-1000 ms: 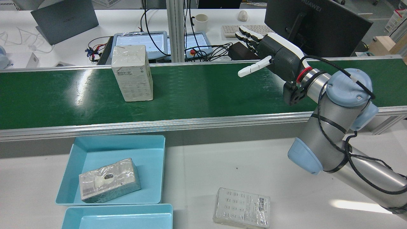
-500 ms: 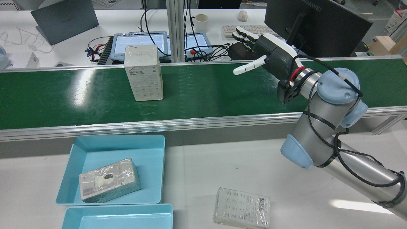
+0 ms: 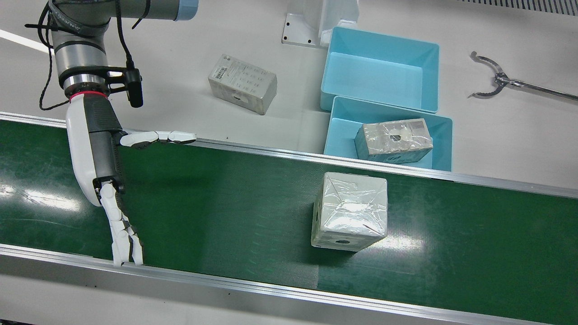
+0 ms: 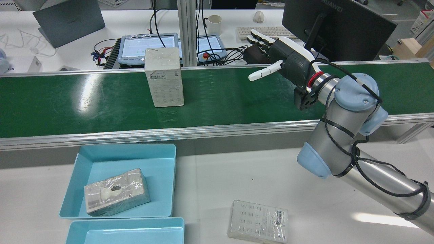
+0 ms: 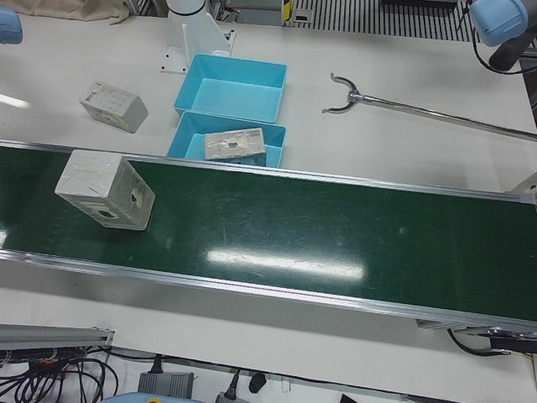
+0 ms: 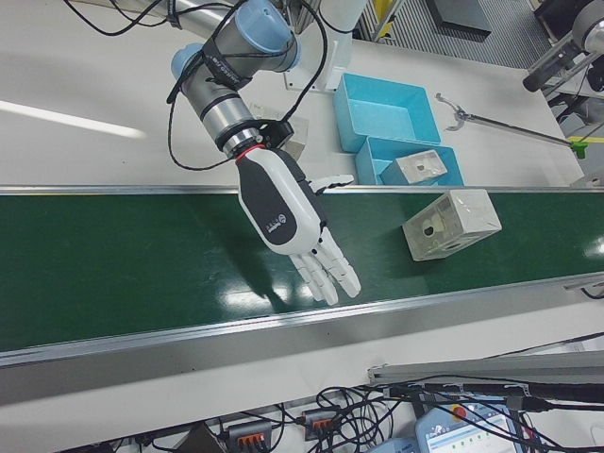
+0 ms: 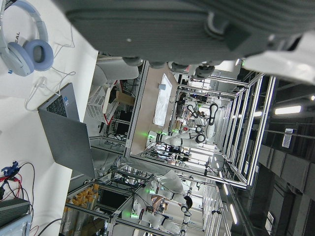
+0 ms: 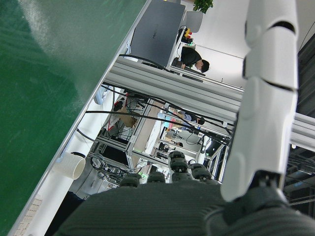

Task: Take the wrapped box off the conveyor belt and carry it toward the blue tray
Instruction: 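Lower the open right hand toward the belt ahead of the box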

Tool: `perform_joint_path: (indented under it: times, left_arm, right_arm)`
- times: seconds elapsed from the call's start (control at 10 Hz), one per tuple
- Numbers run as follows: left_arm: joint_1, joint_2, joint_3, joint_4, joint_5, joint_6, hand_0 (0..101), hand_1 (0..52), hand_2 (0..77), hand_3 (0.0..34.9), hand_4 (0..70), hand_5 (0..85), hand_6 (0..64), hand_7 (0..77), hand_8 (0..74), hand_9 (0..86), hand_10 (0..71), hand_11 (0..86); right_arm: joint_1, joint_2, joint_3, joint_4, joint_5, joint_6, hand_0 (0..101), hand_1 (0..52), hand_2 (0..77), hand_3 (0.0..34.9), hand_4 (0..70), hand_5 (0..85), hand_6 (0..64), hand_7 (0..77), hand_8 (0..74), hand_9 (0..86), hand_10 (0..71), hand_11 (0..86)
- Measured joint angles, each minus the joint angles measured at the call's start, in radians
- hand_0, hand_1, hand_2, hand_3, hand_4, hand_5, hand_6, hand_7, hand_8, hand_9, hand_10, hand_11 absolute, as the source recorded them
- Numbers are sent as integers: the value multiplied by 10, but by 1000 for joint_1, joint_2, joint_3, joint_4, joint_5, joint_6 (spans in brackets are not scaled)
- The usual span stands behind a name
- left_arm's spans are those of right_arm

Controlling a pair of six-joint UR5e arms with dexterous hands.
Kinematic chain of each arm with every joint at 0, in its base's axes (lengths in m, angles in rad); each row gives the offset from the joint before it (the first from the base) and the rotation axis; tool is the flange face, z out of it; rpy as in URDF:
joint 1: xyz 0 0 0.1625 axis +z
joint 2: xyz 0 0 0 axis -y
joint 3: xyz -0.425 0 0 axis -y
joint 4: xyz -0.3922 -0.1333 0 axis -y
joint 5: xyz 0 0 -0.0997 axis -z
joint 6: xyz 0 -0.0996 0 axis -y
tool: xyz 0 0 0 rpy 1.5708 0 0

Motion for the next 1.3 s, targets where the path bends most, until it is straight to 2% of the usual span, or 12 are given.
perform_joint_path:
  times: [0.6, 0.7, 1.3]
  left_arm:
    - [0, 0, 0, 0, 0, 0, 0, 0, 11, 0, 0, 11, 0, 0, 0, 0, 5, 0]
    - [0, 0, 0, 0, 0, 0, 0, 0, 11, 0, 0, 11, 0, 0, 0, 0, 5, 0]
    - [0, 0, 0, 0, 0, 0, 0, 0, 5, 0, 0, 11, 0, 0, 0, 0, 5, 0]
  right_arm:
    - [-5, -3, 4, 0, 16, 3, 458, 120, 114, 14, 11, 5, 0, 0, 0, 16, 5, 22]
    - [-6, -2, 5, 0, 16, 3, 460, 120, 114, 0, 11, 5, 0, 0, 0, 16, 5, 22]
    - [-8, 1, 3, 2, 17, 4, 460, 120, 114, 0, 11, 5, 0, 0, 0, 16, 5, 22]
